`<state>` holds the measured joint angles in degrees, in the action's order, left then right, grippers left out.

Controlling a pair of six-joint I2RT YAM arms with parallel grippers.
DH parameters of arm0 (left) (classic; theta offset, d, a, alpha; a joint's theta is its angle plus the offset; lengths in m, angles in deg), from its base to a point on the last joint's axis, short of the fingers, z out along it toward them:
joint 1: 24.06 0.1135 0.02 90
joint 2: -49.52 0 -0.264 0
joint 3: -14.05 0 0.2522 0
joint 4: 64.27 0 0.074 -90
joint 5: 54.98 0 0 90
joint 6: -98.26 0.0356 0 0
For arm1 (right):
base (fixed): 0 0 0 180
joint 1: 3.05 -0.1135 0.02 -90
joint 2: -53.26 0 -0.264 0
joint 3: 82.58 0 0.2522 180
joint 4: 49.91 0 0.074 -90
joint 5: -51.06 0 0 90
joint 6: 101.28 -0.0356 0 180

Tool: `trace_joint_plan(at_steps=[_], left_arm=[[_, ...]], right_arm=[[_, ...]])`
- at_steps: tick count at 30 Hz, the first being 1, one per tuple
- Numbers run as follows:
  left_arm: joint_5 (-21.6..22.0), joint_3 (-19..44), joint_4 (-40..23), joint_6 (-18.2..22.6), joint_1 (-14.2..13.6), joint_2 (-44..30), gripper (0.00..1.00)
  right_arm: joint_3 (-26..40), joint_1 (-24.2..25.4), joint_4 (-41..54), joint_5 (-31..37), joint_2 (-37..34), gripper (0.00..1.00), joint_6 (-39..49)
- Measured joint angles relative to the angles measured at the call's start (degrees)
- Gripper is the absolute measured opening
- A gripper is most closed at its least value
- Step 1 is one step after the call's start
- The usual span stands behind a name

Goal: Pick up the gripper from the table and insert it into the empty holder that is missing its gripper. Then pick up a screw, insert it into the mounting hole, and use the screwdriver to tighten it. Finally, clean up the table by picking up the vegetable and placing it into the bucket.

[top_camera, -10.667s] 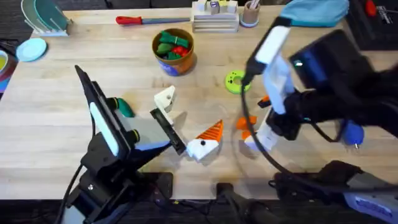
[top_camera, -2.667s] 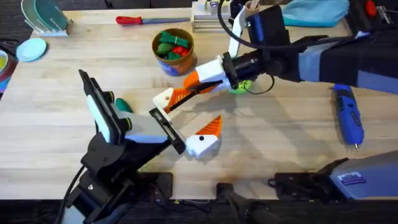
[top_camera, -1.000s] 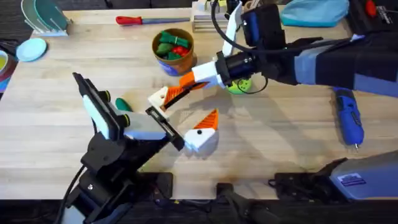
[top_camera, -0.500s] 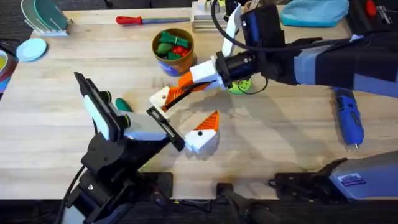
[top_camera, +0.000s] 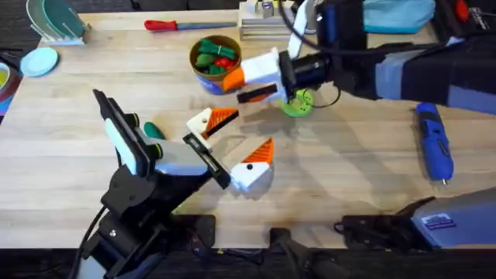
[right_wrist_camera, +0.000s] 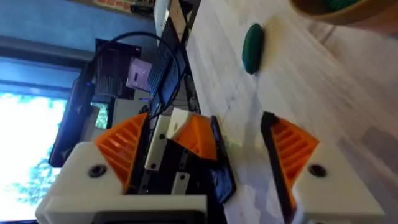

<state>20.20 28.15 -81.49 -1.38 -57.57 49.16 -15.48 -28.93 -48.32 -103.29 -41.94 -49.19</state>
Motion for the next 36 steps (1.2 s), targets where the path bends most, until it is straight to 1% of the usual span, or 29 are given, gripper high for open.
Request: trace_joint_plan(at_steps=[4, 7, 9, 11, 14, 17, 19, 22, 25, 28, 29, 31, 32, 34, 35, 36], left_arm=[[-0.52, 0.00, 0.02, 0.01, 0.00, 0.00, 0.993], [-0.87, 0.00, 0.04, 0.03, 0.00, 0.00, 0.993], [-1.06, 0.00, 0.07, 0.10, 0.00, 0.00, 0.993], [-1.35, 0.00, 0.08, 0.16, 0.00, 0.00, 0.993], [-2.26, 0.00, 0.19, 0.16, 0.00, 0.00, 0.993], [-3.28, 0.00, 0.24, 0.16, 0.00, 0.00, 0.993], [-3.71, 0.00, 0.24, 0.16, 0.00, 0.00, 0.993], [-4.01, 0.00, 0.24, 0.16, 0.00, 0.00, 0.993], [-4.07, 0.00, 0.26, 0.16, 0.00, 0.00, 0.993], [-4.25, 0.00, 0.26, 0.16, 0.00, 0.00, 0.993], [-4.27, 0.00, 0.26, 0.16, 0.00, 0.00, 0.993], [-4.32, 0.00, 0.26, 0.16, 0.00, 0.00, 0.993], [-4.37, 0.00, 0.26, 0.16, 0.00, 0.00, 0.993], [-4.51, 0.00, 0.26, 0.16, 0.00, 0.00, 0.993], [-4.51, 0.00, 0.26, 0.16, 0.00, 0.00, 0.993], [-4.51, 0.00, 0.26, 0.16, 0.00, 0.00, 0.993]], right_arm=[[1.12, 3.29, -0.13, 2.04, 0.00, 0.991, 0.88], [3.35, 5.42, 4.94, 6.03, 0.61, 0.992, 3.76], [5.23, 6.68, 11.60, 9.51, 2.13, 0.992, 6.93], [7.81, 7.73, 20.61, 13.69, 4.04, 0.992, 11.15], [11.84, 8.34, 34.16, 22.70, 6.67, 0.993, 18.61], [14.13, 7.35, 42.85, 34.59, 8.69, 0.993, 25.44], [14.52, 5.83, 46.25, 41.84, 9.14, 0.994, 29.36], [14.54, 2.38, 49.88, 50.33, 8.65, 0.994, 34.82], [14.54, -1.10, 50.36, 55.91, 7.16, 0.994, 38.68], [14.54, -3.41, 50.23, 58.90, 5.13, 0.984, 41.68], [14.54, -3.74, 50.21, 59.53, 4.45, 0.950, 42.41], [14.54, -3.94, 50.23, 60.61, 2.89, 0.814, 43.49], [14.54, -3.94, 50.25, 61.06, 2.24, 0.732, 43.86], [14.54, -3.93, 50.25, 61.74, 0.96, 0.539, 44.26], [14.54, -3.92, 50.23, 61.98, 0.43, 0.484, 44.37], [14.54, -3.93, 50.11, 62.03, -0.03, 0.458, 44.41]])
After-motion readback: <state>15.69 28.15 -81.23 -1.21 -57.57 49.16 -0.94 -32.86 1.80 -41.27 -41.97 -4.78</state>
